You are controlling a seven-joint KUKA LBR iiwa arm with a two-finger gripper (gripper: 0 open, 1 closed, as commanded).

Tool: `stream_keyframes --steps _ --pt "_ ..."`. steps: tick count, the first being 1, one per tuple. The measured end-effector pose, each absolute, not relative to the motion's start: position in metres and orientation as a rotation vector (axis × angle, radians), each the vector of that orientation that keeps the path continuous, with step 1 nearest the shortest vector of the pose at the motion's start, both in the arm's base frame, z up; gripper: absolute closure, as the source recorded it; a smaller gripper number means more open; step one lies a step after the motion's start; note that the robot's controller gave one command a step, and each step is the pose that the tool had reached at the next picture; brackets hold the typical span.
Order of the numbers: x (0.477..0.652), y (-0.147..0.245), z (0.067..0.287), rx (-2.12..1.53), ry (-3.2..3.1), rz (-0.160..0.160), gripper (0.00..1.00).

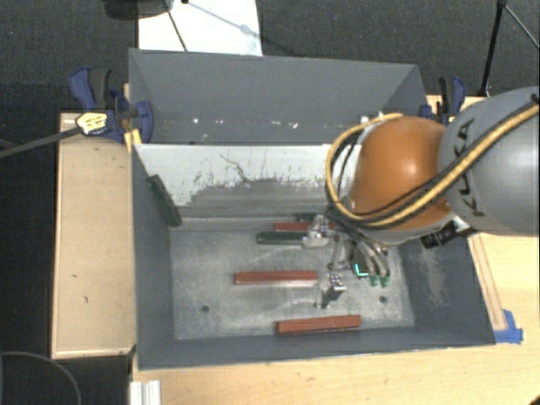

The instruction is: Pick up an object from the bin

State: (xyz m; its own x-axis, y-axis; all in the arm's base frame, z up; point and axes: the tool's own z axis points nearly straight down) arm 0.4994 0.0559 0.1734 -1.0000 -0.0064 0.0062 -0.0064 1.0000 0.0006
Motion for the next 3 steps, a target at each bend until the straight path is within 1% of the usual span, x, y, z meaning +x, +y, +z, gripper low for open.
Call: stream_keyframes --steps 1,2,3 --pt "0.501 0.056 0.177 0.007 -3.143 -0.002 0.00" --pt "0.522 0.076 0.074 -0.131 -3.144 -0.004 1.00" --pt "0.522 0.076 0.074 -0.133 -3.144 -0.004 1.00"
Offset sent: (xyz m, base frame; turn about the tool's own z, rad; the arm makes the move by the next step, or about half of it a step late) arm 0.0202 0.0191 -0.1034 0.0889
